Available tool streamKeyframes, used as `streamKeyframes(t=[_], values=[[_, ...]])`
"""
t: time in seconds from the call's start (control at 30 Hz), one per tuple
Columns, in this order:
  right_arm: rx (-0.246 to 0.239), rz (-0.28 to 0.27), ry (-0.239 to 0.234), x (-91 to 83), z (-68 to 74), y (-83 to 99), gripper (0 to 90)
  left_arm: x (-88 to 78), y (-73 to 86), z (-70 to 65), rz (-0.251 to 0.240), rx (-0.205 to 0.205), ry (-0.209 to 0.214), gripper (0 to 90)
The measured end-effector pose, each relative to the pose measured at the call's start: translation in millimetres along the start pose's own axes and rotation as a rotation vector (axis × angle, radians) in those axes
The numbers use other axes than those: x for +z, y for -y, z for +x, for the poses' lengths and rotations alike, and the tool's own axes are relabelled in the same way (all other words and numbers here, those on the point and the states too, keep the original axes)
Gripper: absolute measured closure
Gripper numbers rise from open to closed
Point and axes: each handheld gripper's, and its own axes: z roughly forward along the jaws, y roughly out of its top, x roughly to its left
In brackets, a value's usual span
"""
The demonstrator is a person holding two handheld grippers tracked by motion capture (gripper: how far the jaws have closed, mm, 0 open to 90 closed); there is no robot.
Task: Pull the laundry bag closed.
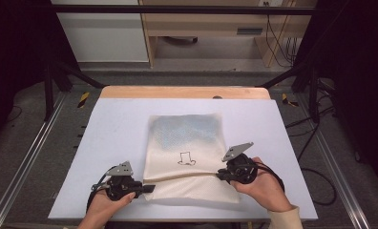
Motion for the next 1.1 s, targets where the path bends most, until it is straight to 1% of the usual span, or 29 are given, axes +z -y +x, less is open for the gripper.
streamKeyframes(t=[0.3, 0.33, 0.63, 0.77, 0.93, 1.1], values=[[0.001, -0.008, 0.006, -5.0, -2.4, 2.1, 81.8, 0.5, -0.3, -0.1, -0.002, 0.002, 0.002, 82.1], [0.005, -0.005, 0.013, -5.5, -3.0, 2.5, 81.8, 0.6, -0.1, 0.0, -0.002, 0.002, 0.001, 82.1], [0.006, -0.011, 0.011, -7.9, -4.8, 5.0, 81.7, 1.7, 0.0, -1.2, 0.0, 0.006, 0.006, 82.1], [0.007, -0.013, 0.017, -9.3, -5.5, 6.0, 81.8, 0.2, -0.3, -0.2, -0.005, 0.008, -0.001, 82.1], [0.022, -0.02, 0.022, -12.7, -7.1, 8.9, 81.8, -0.4, -0.6, -0.7, -0.008, 0.009, -0.009, 82.1], [0.022, -0.018, 0.028, -14.4, -7.7, 10.3, 81.8, -2.1, -0.9, 0.4, -0.017, 0.004, -0.015, 82.1]])
